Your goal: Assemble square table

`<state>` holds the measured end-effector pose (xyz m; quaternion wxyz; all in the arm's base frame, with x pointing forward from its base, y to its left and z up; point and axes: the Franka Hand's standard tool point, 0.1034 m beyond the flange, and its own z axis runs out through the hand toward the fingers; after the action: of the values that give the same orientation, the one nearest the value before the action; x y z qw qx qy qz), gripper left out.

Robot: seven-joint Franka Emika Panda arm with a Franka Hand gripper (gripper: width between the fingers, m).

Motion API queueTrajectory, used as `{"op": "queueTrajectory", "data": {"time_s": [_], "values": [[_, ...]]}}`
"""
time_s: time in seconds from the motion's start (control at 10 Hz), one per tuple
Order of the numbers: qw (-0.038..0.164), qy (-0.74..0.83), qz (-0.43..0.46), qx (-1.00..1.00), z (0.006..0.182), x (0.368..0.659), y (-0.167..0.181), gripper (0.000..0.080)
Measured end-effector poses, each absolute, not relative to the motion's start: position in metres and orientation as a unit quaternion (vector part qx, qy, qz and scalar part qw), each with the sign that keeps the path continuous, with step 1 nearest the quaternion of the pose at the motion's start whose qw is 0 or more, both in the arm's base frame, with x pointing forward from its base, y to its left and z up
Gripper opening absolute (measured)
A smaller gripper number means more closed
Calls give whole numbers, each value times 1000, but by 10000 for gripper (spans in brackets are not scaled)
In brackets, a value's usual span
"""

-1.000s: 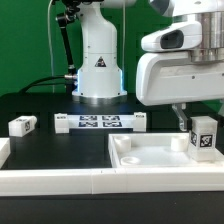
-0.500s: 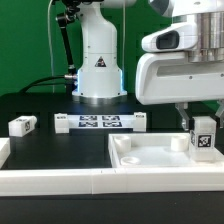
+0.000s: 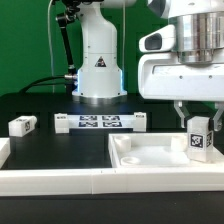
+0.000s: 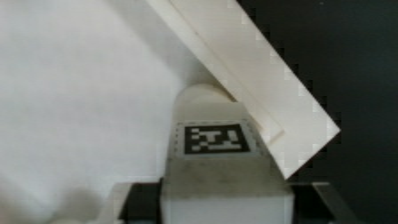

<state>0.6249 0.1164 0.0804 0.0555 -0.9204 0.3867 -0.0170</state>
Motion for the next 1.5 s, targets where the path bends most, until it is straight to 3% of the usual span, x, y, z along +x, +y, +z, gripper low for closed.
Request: {"op": "queueTrajectory", "data": {"time_s": [0.8,1.2,1.4,1.5], "values": [[68,670,17,-739,79,625,120,291],[71,681,19,-728,79,625,121,292],[71,651,17,-756,79,625,122,600],[71,600,12,-797,79,625,122,600]]}}
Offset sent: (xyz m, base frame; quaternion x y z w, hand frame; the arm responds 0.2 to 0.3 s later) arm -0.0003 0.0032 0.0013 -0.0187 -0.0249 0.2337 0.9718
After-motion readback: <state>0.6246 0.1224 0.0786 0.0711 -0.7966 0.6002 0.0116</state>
